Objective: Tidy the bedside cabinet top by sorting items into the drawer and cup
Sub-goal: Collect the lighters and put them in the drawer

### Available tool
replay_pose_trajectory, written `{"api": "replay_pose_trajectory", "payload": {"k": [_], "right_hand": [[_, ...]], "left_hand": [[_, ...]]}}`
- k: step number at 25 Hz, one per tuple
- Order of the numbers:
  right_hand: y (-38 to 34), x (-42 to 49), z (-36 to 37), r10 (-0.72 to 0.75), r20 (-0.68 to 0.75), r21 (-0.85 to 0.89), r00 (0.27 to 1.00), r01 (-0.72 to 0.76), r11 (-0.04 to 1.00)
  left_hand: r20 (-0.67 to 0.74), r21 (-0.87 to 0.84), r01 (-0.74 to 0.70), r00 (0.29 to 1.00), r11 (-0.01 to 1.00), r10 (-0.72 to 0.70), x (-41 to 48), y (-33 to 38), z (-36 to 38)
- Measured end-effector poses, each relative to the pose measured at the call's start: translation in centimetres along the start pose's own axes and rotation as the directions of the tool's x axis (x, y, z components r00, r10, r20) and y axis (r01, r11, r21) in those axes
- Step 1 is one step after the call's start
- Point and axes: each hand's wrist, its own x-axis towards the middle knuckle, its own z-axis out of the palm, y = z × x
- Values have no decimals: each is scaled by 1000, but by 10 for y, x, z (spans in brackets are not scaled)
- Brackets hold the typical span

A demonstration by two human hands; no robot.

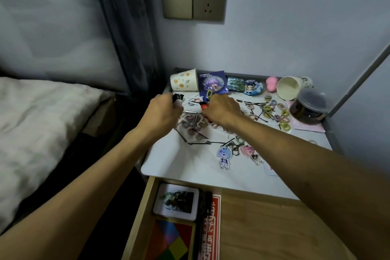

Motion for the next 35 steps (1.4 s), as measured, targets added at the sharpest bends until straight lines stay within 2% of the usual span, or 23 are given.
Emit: {"api": "replay_pose_trajectory", "payload": {"k": [2,3,6,8,10,12,15,16,18,21,25,28,31,33,35], "right_hand": [[-2,1,1,33,-1,19,999,-33,999],[-3,-1,-2,43,-20,34,999,-43,999],[-8,-14,-21,21,-75,135,997,-10,991],[-9,-37,-35,-28,-50,316,998,43,948],[-8,-81,-52,-99,58,621,993,41,783],[-4,-136,-62,-212,178,833,961,-33,552],[3,-211,-56,-350,277,934,895,-165,317],[4,-230,-52,-344,284,937,895,-182,299],[6,-253,-40,-297,273,927,915,-167,336],[8,-264,-26,-215,260,921,941,-175,348],[17,-264,-12,-106,350,925,931,-326,194],[21,-264,-4,-117,394,919,912,-387,81],[23,-263,1,-177,400,909,899,-414,-49],[24,-264,5,-208,406,907,890,-420,-28],[24,-266,9,-211,417,908,884,-412,72]], "left_hand": [[75,-249,109,993,962,-93,-12,3,-8],[122,-399,176,983,900,-138,-17,5,-9],[241,-746,313,950,588,-199,-36,11,-19],[296,-855,332,943,399,-150,-51,15,-27],[315,-884,334,943,328,-111,-73,21,-33],[345,-884,348,936,313,-66,-103,31,-33],[425,-861,384,903,335,59,-152,41,-20],[431,-843,377,900,384,62,-166,42,-15],[420,-809,370,908,456,8,-183,42,-6],[410,-792,412,906,449,-109,-190,35,4],[382,-782,435,900,446,-209,-181,23,5],[447,-761,457,884,459,-139,-179,19,2],[494,-720,459,866,521,-80,-184,21,6],[484,-700,459,868,547,-109,-184,19,10],[468,-675,452,873,583,-135,-182,16,11]]}}
